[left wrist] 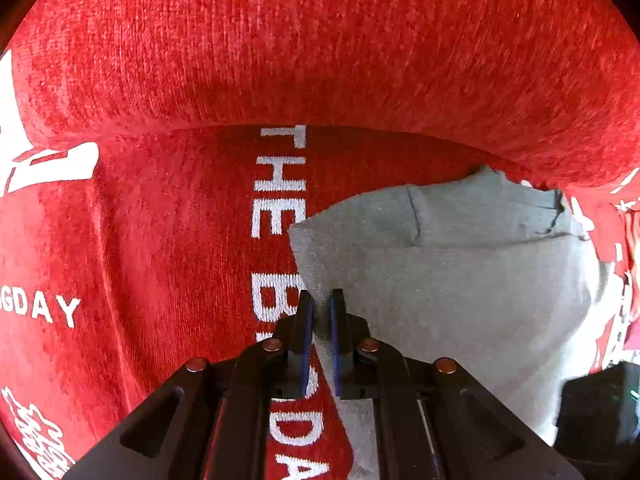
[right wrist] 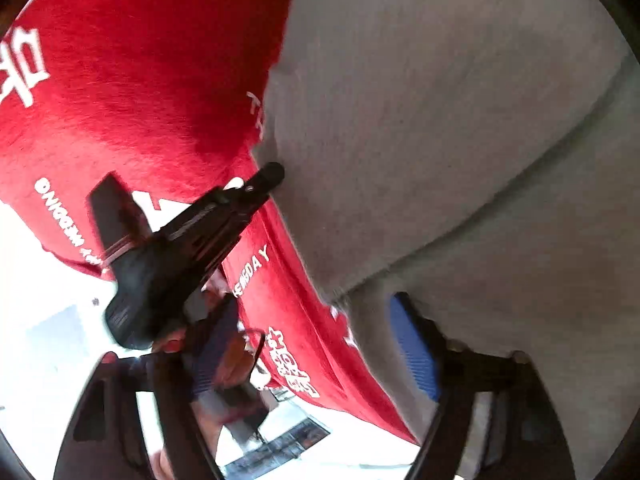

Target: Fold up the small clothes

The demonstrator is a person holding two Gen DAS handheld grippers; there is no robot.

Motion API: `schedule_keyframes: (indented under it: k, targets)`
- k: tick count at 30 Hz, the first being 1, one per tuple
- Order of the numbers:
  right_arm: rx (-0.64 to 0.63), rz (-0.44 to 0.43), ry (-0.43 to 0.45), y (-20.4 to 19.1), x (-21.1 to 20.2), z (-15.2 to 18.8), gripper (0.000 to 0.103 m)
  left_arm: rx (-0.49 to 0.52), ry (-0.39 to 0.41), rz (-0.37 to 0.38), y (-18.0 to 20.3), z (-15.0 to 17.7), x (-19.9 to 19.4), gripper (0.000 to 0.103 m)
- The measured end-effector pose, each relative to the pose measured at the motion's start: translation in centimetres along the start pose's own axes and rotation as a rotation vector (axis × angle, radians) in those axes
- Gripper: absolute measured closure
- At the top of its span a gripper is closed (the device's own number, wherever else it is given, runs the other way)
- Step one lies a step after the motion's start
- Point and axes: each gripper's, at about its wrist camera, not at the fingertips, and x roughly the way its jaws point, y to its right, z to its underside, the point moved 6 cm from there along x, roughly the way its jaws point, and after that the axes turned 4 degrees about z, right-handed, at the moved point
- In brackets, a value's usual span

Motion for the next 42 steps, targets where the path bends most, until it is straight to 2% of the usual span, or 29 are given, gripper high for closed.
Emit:
schedule_keyframes:
  k: [1, 4, 6, 9, 10, 11, 12, 13, 15, 16, 17, 19, 20, 21, 22, 23, 25, 27, 29, 32, 33, 34, 36, 39, 40, 41, 42]
  targets:
    - [0.019, -0.012, -0.005, -0.6, 1.3, -0.1, 0.097, 0.015, 0.001, 0.003, -0.3, -0.2, -0.1, 0.094]
    - [-0.011, -0.009, -0.008, -1.3, 2.7, 1.3, 0.098, 0.055, 0.000, -0.032, -1.6, -0.6, 0.4, 0.094]
    - [-0.023, 0.008, -0.036, -1.1, 3.9, 2.0, 0.098, 0.035, 0.014, -0.009, -2.4, -0.7, 0.5, 0.094]
    - [-0.016, 0.040, -0.082, -0.5, 3.0, 2.2, 0.094, 0.016, 0.031, -0.035, -2.7, -0.7, -0.3, 0.094]
    - [-0.048, 0.071, -0.087, -0.6, 2.0, 2.2, 0.085, 0.020, 0.045, -0.056, -2.7, -0.6, -0.9, 0.094]
    - [-0.092, 0.098, -0.071, -0.5, -0.1, 2.0, 0.082, 0.023, 0.057, -0.065, -1.7, 0.1, -1.7, 0.094]
    - [-0.136, 0.120, -0.024, -0.5, -2.9, 1.2, 0.072, 0.024, 0.070, -0.065, -1.4, 0.3, -2.3, 0.094]
    - [-0.162, 0.148, 0.034, -0.3, -5.6, 0.2, 0.056, 0.027, 0.081, -0.068, -0.8, 0.8, -3.0, 0.094]
    - [-0.169, 0.261, 0.208, 1.3, -12.4, -2.7, 0.044, 0.037, 0.094, -0.080, 0.4, 1.9, -3.7, 0.094]
    - [-0.142, 0.320, 0.290, 2.5, -15.7, -4.6, 0.044, 0.040, 0.097, -0.083, 1.3, 2.2, -3.6, 0.094]
    - [-0.105, 0.350, 0.336, 3.6, -18.0, -5.8, 0.044, 0.041, 0.098, -0.082, 1.7, 2.5, -3.6, 0.094]
    - [0.011, 0.366, 0.397, 6.1, -21.5, -8.3, 0.045, 0.042, 0.100, -0.079, 3.1, 3.4, -3.1, 0.094]
    - [0.073, 0.345, 0.404, 7.1, -22.6, -9.3, 0.045, 0.047, 0.102, -0.086, 3.3, 3.3, -2.8, 0.094]
    - [0.116, 0.306, 0.391, 8.1, -23.1, -10.1, 0.055, 0.053, 0.097, -0.101, 3.7, 3.7, -2.4, 0.094]
    - [0.142, 0.293, 0.370, 9.0, -23.5, -10.9, 0.090, 0.065, 0.078, -0.134, 4.1, 4.3, -1.3, 0.094]
    - [0.158, 0.337, 0.345, 9.8, -23.6, -11.1, 0.096, 0.072, 0.065, -0.155, 4.4, 4.7, -0.6, 0.094]
    - [0.152, 0.347, 0.334, 10.5, -23.9, -11.0, 0.097, 0.084, 0.075, -0.196, 4.7, 5.5, 0.1, 0.094]
    - [0.106, 0.405, 0.329, 10.2, -24.7, -10.5, 0.097, 0.093, 0.069, -0.221, 5.3, 5.9, 0.0, 0.094]
    - [0.054, 0.482, 0.337, 9.9, -25.9, -9.5, 0.093, 0.077, 0.052, -0.207, 5.9, 6.4, -0.6, 0.094]
    - [-0.047, 0.521, 0.320, 8.9, -26.9, -8.2, 0.090, 0.070, 0.034, -0.193, 6.6, 7.4, -1.6, 0.094]
    - [-0.081, 0.539, 0.316, 8.5, -27.0, -7.8, 0.080, 0.070, 0.033, -0.201, 6.8, 7.9, -2.0, 0.094]
    - [-0.111, 0.561, 0.310, 8.1, -27.4, -7.3, 0.058, 0.069, 0.032, -0.206, 6.9, 8.1, -2.6, 0.094]
    - [-0.148, 0.582, 0.310, 7.9, -27.4, -7.3, 0.032, 0.065, 0.022, -0.222, 7.3, 8.7, -3.3, 0.094]
    - [-0.191, 0.597, 0.297, 6.1, -25.2, -6.7, 0.032, 0.036, 0.037, -0.202, 8.2, 9.8, -4.6, 0.094]
    - [-0.197, 0.596, 0.293, 6.0, -25.2, -6.5, 0.032, 0.030, 0.042, -0.193, 8.2, 10.1, -4.8, 0.083]
    - [-0.203, 0.592, 0.286, 5.9, -25.2, -6.1, 0.031, 0.023, 0.046, -0.189, 8.2, 10.5, -5.1, 0.032]
    - [-0.208, 0.588, 0.279, 5.6, -24.5, -5.7, 0.028, 0.016, 0.046, -0.197, 8.3, 10.9, -5.3, 0.003]
